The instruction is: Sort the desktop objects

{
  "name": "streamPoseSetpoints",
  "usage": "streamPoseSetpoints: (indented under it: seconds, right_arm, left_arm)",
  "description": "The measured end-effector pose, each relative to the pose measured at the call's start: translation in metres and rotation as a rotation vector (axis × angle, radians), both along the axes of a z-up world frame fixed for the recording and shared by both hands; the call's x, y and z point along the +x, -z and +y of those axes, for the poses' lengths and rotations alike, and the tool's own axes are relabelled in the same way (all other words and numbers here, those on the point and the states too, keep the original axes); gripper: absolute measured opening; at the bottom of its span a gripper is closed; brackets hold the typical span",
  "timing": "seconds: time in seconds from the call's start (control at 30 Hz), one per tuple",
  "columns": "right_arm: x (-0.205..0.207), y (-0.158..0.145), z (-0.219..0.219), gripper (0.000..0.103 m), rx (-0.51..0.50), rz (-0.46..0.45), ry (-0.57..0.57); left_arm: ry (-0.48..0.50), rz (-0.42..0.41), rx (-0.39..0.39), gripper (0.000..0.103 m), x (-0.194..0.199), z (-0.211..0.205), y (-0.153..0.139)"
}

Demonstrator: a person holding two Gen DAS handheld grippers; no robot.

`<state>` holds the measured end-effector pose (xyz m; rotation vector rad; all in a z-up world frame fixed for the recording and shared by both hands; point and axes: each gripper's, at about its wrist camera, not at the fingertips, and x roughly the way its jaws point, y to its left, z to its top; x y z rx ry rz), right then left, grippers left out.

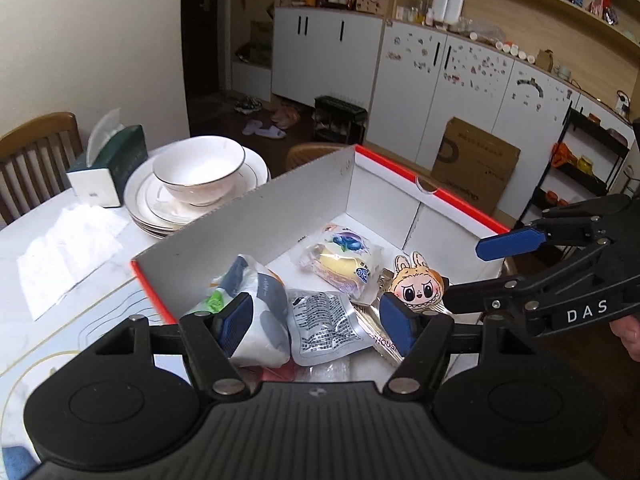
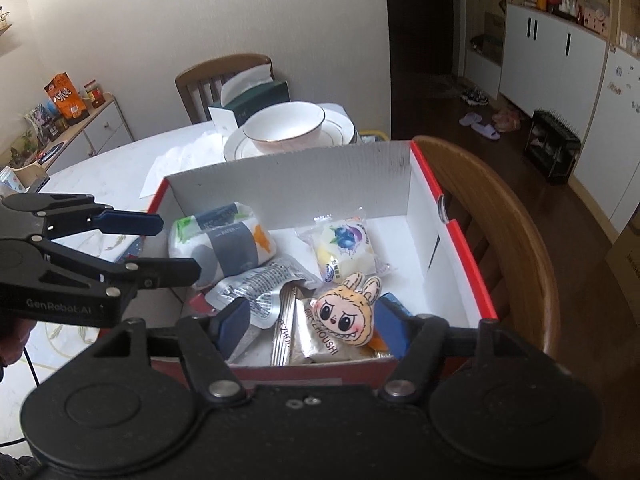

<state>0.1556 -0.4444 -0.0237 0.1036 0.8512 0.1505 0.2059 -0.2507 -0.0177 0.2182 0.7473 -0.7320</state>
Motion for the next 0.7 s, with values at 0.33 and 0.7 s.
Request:
streamPoseSetpoints:
  seconds: [0.33,0.7]
  right_arm:
    - [-0.023,-0.007,0.018,0.08,-0.01,-0.061,0.011]
    - [-0.057,-0.02,0.04,0.099,-0.036,-0.176,0.047]
  left_arm:
    - [-0.028,-0.018,-0.027,0.084,-0.016,0.028,-0.007]
    - [-0.019,-0.052,-0.056,0.103,-0.041,0.05,-0.013]
